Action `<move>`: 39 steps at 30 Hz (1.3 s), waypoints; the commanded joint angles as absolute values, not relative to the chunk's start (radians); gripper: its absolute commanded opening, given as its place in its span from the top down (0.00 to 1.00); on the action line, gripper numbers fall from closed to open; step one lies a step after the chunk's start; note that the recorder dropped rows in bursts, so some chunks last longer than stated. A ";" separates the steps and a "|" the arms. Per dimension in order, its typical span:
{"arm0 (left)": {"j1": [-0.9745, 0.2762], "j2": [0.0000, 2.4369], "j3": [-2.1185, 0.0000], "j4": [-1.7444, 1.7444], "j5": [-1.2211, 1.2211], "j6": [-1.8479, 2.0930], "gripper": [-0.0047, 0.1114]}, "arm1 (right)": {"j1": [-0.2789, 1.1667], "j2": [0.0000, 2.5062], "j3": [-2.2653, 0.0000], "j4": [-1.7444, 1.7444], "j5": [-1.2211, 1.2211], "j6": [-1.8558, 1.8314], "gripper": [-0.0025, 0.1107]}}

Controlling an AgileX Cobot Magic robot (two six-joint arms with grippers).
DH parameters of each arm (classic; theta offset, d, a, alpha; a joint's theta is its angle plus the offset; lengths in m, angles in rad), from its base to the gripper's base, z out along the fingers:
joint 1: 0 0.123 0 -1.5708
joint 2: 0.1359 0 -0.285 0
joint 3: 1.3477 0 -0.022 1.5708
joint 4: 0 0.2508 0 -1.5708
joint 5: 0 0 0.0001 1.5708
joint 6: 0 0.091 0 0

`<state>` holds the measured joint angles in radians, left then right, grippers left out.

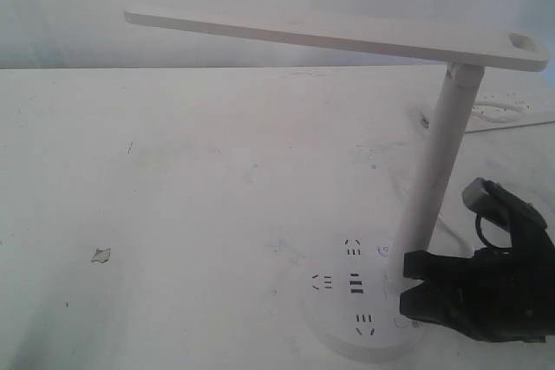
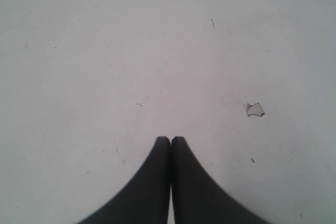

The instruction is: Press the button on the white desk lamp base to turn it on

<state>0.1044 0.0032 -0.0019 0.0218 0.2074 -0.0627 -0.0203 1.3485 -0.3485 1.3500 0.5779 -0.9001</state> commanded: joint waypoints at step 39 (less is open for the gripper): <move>0.096 0.000 0.000 0.021 0.203 -0.063 0.96 | -0.019 1.486 -0.325 1.462 0.519 -1.076 0.98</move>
